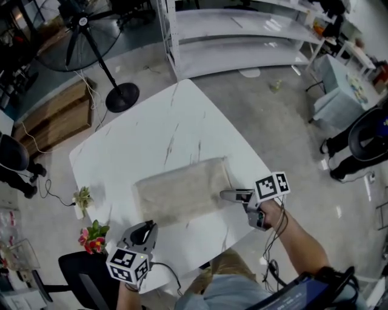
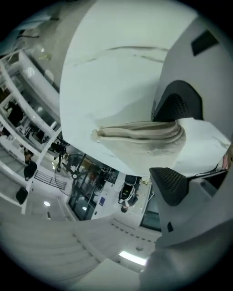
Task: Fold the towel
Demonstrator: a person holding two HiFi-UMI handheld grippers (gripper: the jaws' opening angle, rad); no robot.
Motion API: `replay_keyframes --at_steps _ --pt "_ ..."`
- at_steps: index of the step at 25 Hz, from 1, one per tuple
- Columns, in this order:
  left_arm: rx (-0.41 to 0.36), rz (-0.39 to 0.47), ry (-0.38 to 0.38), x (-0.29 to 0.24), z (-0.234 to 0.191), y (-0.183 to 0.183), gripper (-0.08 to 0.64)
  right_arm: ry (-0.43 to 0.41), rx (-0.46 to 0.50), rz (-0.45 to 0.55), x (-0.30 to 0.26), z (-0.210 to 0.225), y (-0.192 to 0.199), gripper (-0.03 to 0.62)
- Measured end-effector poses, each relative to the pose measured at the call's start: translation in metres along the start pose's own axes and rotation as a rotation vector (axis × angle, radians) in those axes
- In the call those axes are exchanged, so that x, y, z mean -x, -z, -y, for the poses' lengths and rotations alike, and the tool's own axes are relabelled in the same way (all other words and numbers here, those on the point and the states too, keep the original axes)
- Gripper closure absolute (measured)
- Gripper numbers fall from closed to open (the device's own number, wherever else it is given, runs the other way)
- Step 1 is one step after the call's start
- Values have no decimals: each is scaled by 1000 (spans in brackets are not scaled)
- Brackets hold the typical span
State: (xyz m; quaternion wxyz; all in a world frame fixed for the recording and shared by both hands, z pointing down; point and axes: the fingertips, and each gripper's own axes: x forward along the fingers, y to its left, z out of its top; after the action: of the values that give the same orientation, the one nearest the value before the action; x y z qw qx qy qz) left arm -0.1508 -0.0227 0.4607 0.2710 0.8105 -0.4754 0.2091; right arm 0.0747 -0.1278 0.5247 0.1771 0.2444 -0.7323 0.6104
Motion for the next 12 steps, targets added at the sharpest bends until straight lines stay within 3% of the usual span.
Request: replay_keyframes --at_steps 1,3,6,12 --pt "3 5 -4 1 0 -1 520 2 -37 -7 -3 4 1 290" --pt "11 16 -13 5 1 -4 521 13 -74 -7 -5 12 4 467" --pt "9 31 -24 11 2 -10 520 16 -55 44 7 11 0 497" --pt "7 44 -36 24 7 -13 520 119 77 80 45 7 -18 502"
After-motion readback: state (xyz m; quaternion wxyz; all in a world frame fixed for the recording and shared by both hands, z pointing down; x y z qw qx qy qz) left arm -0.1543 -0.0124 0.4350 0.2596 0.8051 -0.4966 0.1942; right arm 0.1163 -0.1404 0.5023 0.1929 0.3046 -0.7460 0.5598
